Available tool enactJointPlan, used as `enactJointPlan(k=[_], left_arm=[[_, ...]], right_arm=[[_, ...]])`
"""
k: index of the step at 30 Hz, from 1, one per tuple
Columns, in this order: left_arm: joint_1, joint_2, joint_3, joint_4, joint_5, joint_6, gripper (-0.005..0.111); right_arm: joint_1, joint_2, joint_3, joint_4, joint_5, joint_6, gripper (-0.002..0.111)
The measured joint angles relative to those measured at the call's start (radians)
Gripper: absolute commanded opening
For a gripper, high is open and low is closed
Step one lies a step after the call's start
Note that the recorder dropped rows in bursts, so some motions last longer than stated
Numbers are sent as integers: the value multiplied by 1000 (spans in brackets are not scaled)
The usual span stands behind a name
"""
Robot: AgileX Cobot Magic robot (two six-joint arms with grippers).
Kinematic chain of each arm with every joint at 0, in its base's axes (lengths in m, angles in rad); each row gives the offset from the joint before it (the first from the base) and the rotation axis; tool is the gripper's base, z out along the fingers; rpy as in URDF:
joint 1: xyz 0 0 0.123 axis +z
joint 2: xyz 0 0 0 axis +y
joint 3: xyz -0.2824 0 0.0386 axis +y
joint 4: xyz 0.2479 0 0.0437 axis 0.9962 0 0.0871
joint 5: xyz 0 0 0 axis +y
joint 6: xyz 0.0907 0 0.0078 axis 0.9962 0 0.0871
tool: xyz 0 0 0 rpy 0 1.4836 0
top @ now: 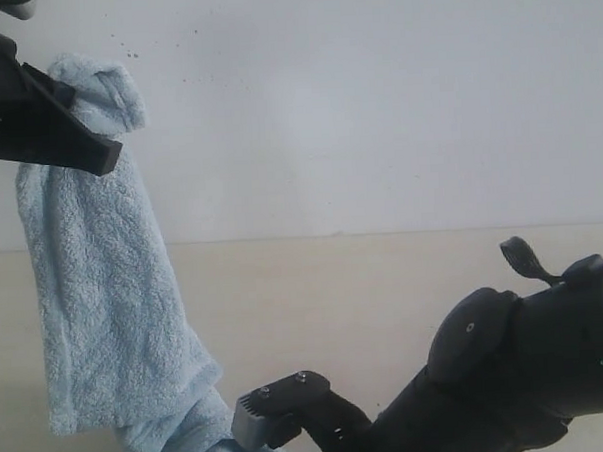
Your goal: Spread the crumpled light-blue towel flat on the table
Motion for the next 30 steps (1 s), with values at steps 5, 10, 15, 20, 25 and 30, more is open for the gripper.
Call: enactJointPlan(k=[5, 10, 15, 20, 25, 30], left_arm=[[0, 0, 0, 0, 0, 0, 4], [0, 0, 0, 0, 0, 0, 4], [0, 0, 0, 0, 0, 0, 4], [0, 0, 0, 0, 0, 0, 4], [0, 0, 0, 0, 0, 0, 4], [0, 0, 0, 0, 0, -2, 4]], right_arm=[[0, 0, 0, -3, 38, 22, 39], [0, 0, 0, -40, 92, 57, 52], [0, 0, 0, -57, 130, 88, 53], [0, 0, 5, -71, 122, 105, 53], [18, 0, 39, -71, 42, 121, 53], [71, 0, 43, -54, -24, 123, 53]])
